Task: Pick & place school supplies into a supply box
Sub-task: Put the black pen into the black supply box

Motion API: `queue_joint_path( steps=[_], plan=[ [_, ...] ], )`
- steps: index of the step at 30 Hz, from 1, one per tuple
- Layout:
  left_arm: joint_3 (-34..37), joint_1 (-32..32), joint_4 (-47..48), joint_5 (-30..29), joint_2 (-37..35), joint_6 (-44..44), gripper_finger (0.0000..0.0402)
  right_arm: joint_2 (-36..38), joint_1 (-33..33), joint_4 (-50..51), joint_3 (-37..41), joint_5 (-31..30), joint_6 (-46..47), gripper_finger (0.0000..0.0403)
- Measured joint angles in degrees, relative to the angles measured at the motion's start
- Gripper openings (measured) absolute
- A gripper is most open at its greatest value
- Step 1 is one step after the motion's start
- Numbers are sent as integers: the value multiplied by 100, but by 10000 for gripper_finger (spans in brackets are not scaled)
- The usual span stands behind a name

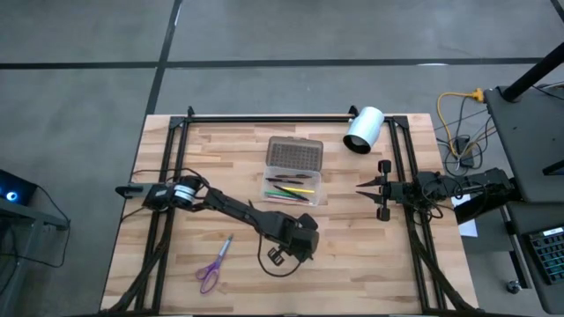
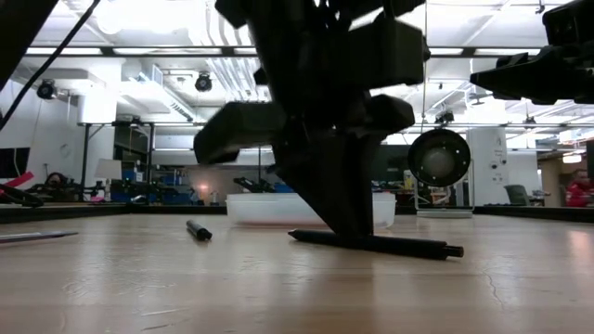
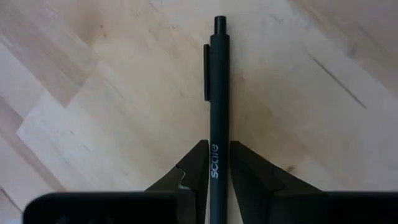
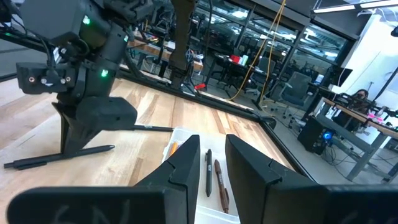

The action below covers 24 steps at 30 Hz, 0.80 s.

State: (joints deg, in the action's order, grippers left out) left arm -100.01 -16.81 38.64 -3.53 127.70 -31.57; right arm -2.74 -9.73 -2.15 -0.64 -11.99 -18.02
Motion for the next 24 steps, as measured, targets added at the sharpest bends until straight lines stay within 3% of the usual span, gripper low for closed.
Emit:
queue_joint_path(
  steps=[11, 20, 24],
  plan=[
    [132, 47, -137, 22, 7, -102, 49, 0, 0, 0, 0, 0, 0, 68],
    [111, 48, 50, -23, 11, -475, 11, 0, 0, 0, 1, 0, 0, 68],
    [76, 32, 63, -413, 11, -480, 8, 0, -1, 0, 0, 0, 0, 68]
  ],
)
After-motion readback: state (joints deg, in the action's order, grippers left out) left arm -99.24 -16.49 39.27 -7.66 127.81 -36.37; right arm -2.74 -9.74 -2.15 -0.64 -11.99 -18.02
